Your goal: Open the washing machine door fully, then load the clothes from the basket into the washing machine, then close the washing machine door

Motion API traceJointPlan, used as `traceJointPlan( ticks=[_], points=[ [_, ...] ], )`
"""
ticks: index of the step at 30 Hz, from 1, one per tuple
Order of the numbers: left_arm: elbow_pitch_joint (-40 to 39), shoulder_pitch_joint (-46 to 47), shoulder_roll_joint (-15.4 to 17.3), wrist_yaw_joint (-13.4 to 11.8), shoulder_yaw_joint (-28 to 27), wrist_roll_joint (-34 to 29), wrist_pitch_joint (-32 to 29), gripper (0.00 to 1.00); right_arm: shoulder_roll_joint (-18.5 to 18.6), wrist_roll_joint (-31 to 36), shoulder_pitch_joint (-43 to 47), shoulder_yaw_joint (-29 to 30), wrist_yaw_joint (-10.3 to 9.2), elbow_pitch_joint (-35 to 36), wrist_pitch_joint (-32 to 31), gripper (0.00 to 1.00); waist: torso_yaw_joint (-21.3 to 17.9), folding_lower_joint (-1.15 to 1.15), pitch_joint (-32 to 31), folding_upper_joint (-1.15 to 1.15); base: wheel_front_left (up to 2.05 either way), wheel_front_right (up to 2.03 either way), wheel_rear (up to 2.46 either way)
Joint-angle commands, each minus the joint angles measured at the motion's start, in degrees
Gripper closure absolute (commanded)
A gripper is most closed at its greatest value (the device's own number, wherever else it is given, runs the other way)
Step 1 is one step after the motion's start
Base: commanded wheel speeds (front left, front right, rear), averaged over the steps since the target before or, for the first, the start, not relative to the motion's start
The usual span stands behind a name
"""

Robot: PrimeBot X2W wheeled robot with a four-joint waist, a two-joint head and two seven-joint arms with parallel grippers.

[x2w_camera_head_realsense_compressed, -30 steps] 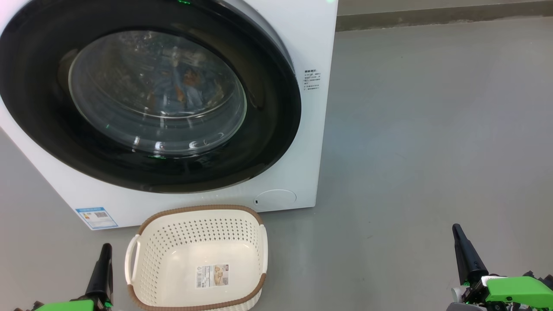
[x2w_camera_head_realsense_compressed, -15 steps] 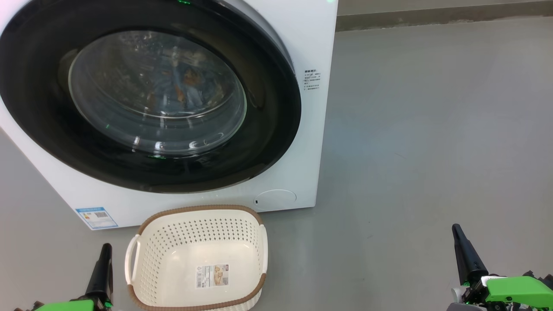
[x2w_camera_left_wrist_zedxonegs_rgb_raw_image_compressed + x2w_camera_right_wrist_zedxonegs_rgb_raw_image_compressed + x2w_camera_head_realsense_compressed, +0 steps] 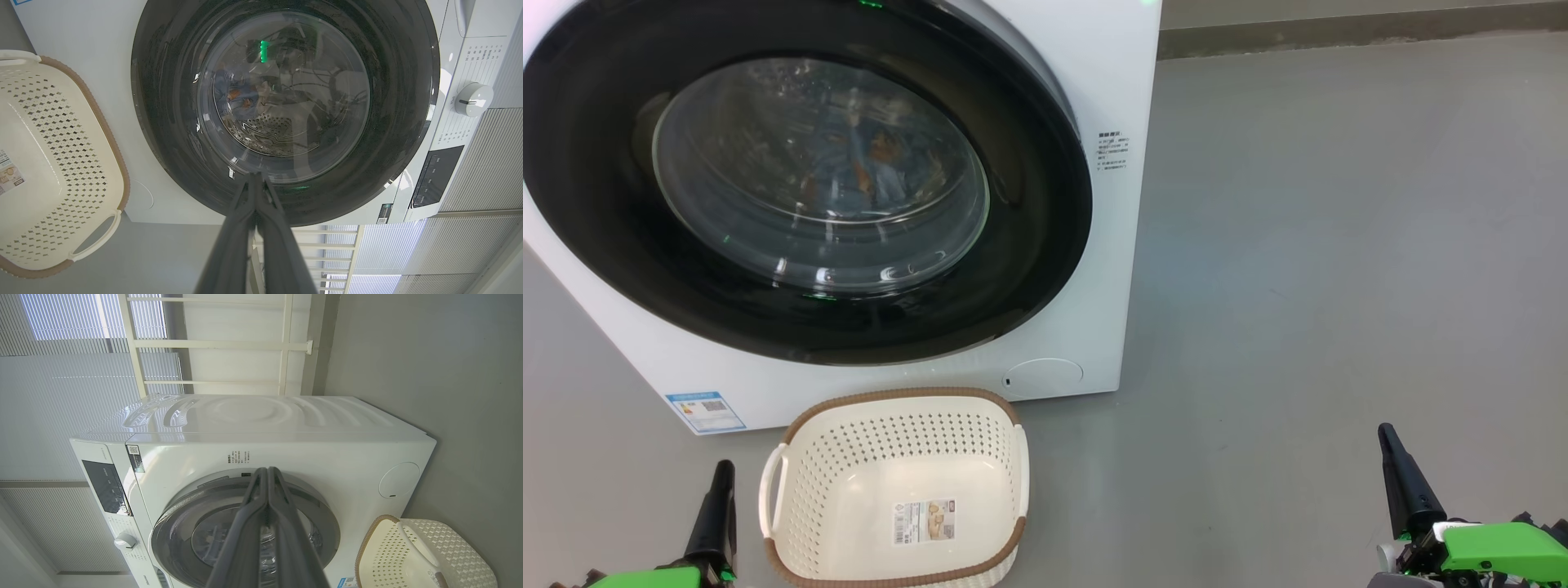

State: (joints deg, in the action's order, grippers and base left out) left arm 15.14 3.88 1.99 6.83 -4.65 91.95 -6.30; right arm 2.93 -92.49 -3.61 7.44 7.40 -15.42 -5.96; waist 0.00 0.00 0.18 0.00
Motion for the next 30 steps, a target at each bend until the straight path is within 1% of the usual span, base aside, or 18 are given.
traceJointPlan(
  ticks=[1, 30],
  points=[
    [-1.09, 2.31, 0.88, 0.66, -1.87, 0.21, -0.19, 1.00, 0.20, 0.08, -2.55, -1.22, 0.09, 1.41, -0.29, 1.00, 0.00, 0.00, 0.00, 0.00, 0.00, 0.00, 0.00],
    [-1.10, 2.31, 0.88, 0.66, -1.87, 0.22, -0.19, 1.00, 0.11, 0.19, -2.56, -1.09, 0.09, 1.40, -0.39, 1.00, 0.00, 0.00, 0.00, 0.00, 0.00, 0.00, 0.00]
  ],
)
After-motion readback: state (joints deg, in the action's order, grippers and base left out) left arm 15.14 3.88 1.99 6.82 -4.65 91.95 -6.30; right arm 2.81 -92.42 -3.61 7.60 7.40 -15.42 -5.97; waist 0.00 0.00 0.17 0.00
